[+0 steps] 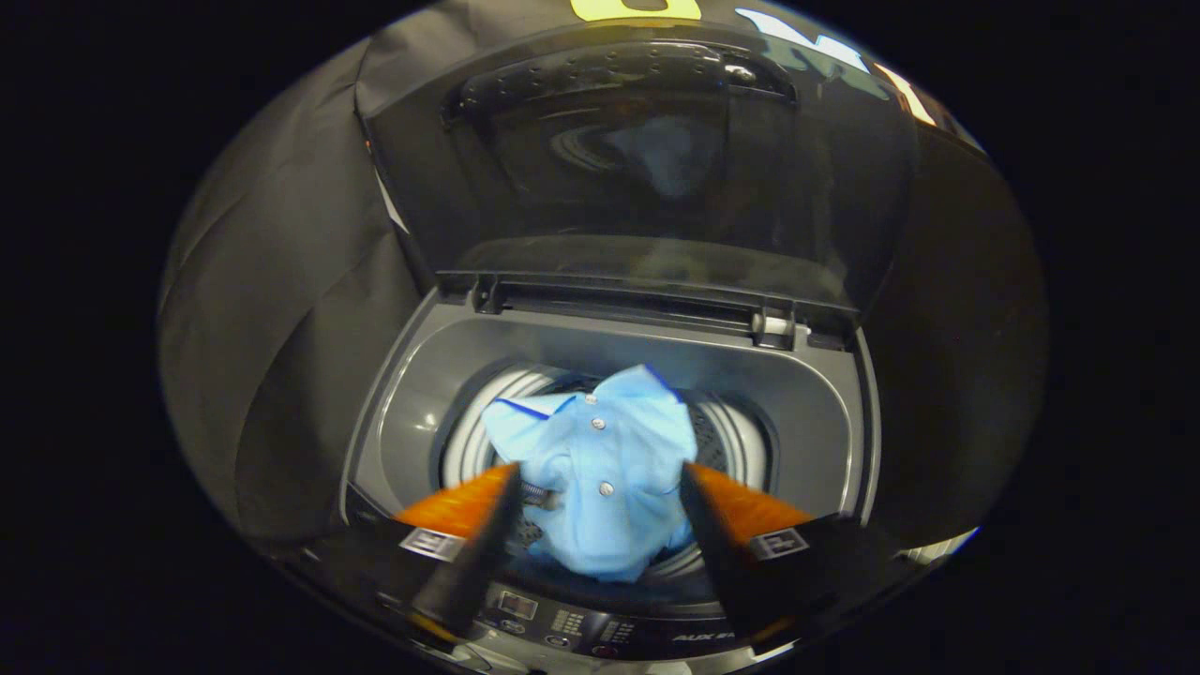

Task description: Put the clothes into the washing machine and then close the washing machine lid.

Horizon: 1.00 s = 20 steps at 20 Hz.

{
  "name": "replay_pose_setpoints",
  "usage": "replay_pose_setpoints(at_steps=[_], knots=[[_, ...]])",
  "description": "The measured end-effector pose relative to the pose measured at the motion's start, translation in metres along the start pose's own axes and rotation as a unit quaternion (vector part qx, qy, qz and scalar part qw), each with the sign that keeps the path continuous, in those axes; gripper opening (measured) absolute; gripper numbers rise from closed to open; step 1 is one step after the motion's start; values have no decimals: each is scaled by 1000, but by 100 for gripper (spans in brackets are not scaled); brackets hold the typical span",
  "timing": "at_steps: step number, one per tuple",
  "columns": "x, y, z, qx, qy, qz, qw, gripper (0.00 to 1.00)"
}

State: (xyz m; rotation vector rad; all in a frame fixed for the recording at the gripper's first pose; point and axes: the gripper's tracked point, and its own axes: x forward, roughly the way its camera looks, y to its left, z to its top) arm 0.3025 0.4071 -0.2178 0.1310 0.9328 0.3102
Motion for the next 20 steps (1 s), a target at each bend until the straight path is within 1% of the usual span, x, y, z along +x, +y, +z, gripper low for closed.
replay_pose_setpoints(at_steps=[2, 9, 13, 16, 20], knots=[[0, 2, 4, 5, -8, 2, 1000, 98], [-13, 0, 18, 1, -26, 5, 1000, 98], [-31, 0, 32, 4, -48, 7, 999, 98], [-59, 6, 60, 22, -83, 20, 996, 98], [-105, 8, 120, 36, -144, 42, 988, 98]])
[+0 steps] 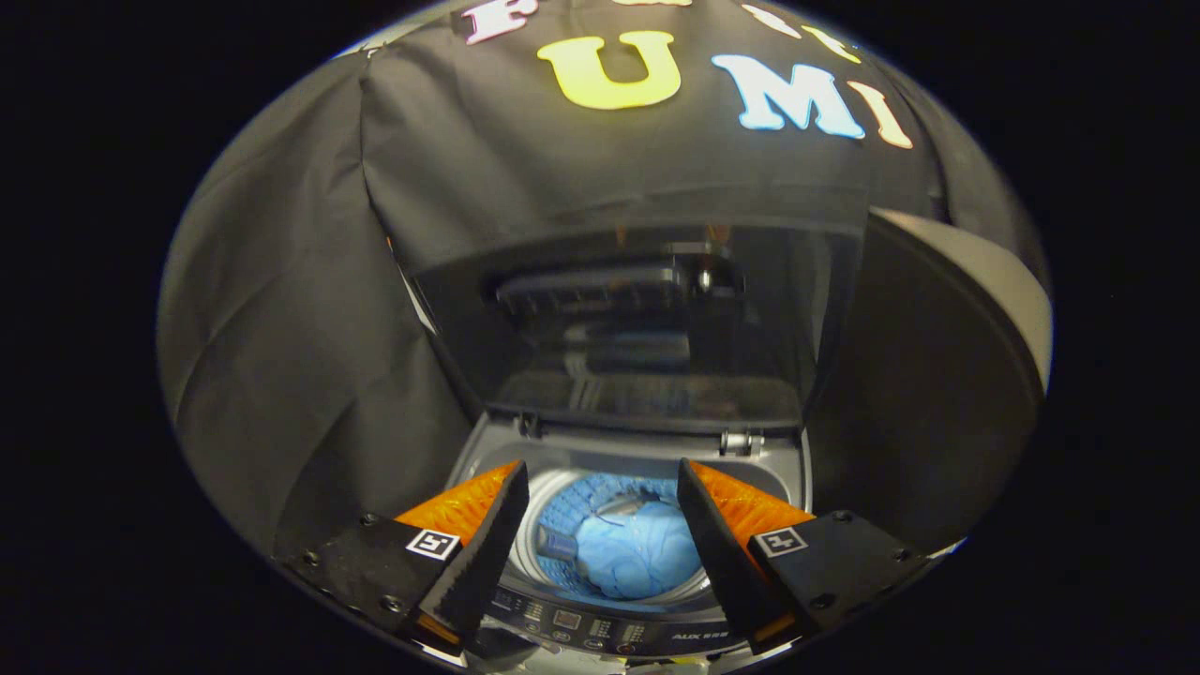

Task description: Put the clothes into the washing machine and then close the washing machine lid.

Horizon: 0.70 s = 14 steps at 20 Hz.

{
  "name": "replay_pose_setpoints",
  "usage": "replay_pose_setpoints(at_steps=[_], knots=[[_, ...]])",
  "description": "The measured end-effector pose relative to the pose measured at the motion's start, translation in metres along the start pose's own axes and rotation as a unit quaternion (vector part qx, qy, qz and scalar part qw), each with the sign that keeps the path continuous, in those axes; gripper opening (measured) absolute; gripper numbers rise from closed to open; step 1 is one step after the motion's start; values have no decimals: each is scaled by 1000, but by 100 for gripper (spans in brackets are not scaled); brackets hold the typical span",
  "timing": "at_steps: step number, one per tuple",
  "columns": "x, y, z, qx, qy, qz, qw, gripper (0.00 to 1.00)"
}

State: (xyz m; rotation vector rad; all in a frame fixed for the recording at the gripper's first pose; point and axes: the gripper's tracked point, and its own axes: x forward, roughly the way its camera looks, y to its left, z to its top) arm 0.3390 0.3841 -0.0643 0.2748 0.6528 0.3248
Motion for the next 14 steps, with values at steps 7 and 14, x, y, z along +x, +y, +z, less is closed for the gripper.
replay_pose_setpoints(at_steps=[7, 14], knots=[[-50, -10, 108, 5, -86, 12, 996, 98], [-61, -31, 192, 5, -123, -3, 992, 98]])
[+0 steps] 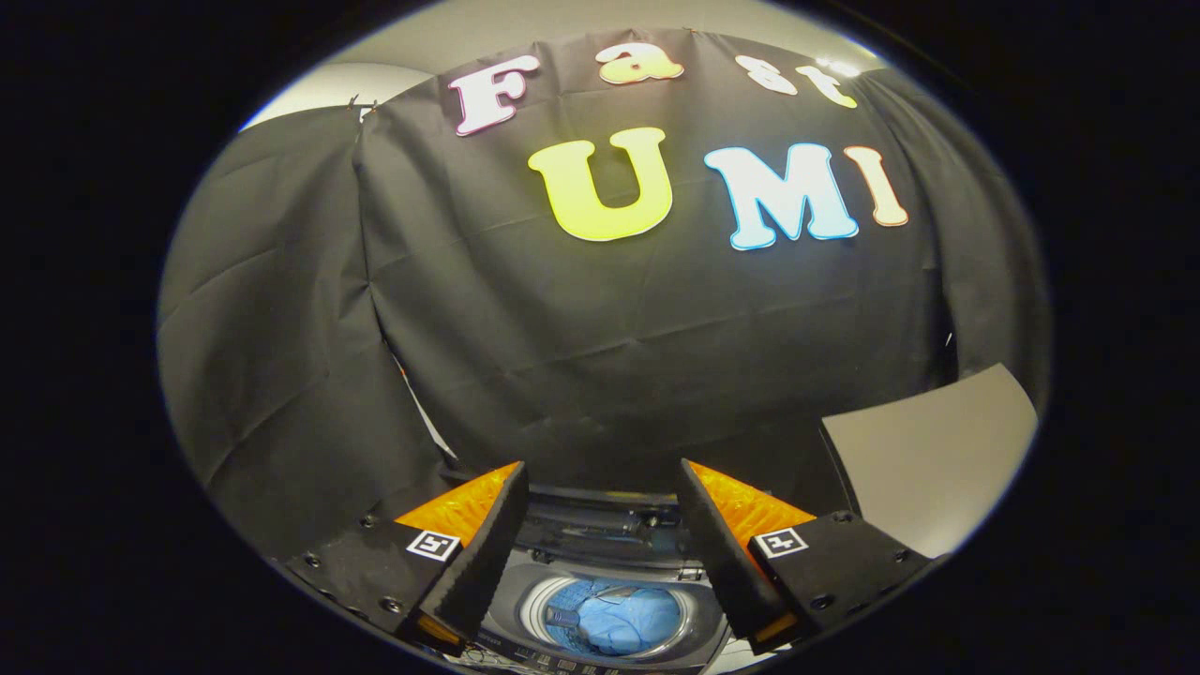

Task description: Put the clothes into the washing machine and then close the washing machine lid.

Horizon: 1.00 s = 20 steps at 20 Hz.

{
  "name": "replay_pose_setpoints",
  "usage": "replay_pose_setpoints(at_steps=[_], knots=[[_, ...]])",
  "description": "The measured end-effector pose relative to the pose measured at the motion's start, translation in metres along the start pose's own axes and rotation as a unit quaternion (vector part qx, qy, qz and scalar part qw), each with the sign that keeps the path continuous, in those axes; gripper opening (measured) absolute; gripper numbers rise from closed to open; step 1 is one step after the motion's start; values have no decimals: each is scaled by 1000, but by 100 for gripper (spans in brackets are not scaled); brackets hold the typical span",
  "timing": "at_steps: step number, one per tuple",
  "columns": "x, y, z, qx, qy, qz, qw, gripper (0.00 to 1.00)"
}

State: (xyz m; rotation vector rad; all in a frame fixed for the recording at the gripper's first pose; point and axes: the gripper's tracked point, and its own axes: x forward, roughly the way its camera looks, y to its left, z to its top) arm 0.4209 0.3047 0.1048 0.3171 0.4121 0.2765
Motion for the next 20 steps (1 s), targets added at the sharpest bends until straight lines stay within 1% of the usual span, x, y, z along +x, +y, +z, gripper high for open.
replay_pose_setpoints(at_steps=[3, 5, 9, 12, 15, 20], knots=[[16, -3, 12, -1, 0, -5, 1000, 98], [30, -3, 11, 4, 12, -8, 1000, 98], [63, -6, 0, 16, 38, -20, 999, 98], [87, -6, -10, 13, 59, -27, 998, 98], [105, -9, -14, 9, 71, -32, 997, 98], [133, -12, -34, 21, 99, -40, 994, 98]])
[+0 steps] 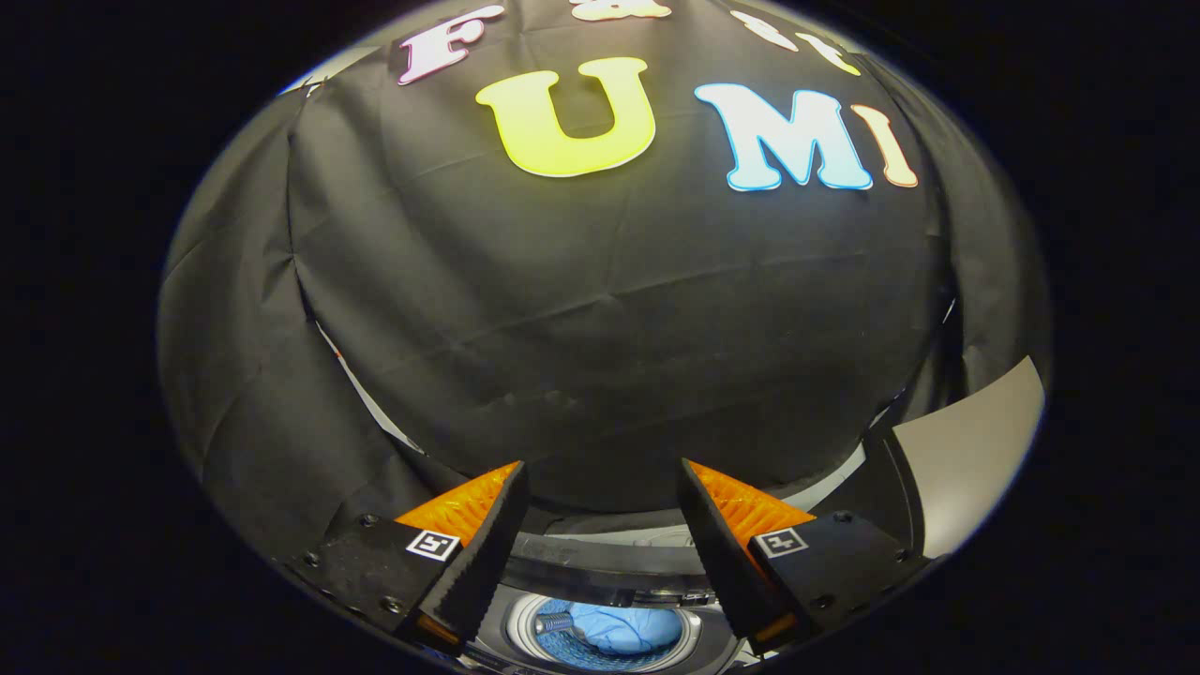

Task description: Put the clothes into the washing machine and then close the washing machine lid.

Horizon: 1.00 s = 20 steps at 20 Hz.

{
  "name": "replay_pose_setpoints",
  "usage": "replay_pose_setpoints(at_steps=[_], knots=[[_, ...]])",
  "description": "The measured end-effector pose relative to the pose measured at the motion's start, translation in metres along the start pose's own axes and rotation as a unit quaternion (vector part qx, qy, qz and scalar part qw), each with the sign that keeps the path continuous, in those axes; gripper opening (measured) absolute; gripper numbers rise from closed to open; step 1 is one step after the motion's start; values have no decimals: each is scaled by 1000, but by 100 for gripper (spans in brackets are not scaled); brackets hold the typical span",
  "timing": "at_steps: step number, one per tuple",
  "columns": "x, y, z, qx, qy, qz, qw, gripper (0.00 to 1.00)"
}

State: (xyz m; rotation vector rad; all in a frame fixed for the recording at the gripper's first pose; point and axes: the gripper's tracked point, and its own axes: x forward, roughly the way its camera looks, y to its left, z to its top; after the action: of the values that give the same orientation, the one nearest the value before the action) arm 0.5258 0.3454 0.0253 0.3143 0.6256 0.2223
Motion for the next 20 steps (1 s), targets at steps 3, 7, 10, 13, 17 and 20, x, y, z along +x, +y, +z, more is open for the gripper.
replay_pose_setpoints(at_steps=[3, 7, 10, 13, 17, 20], knots=[[13, 6, -11, -11, 15, 0, 1000, 98], [22, 17, -27, -27, 30, 8, 999, 98], [23, 18, -45, -40, 51, 5, 998, 98], [25, 16, -44, -32, 46, 3, 998, 99], [26, 15, -44, -31, 56, 1, 998, 99], [18, 16, -45, -36, 40, -1, 999, 99]])
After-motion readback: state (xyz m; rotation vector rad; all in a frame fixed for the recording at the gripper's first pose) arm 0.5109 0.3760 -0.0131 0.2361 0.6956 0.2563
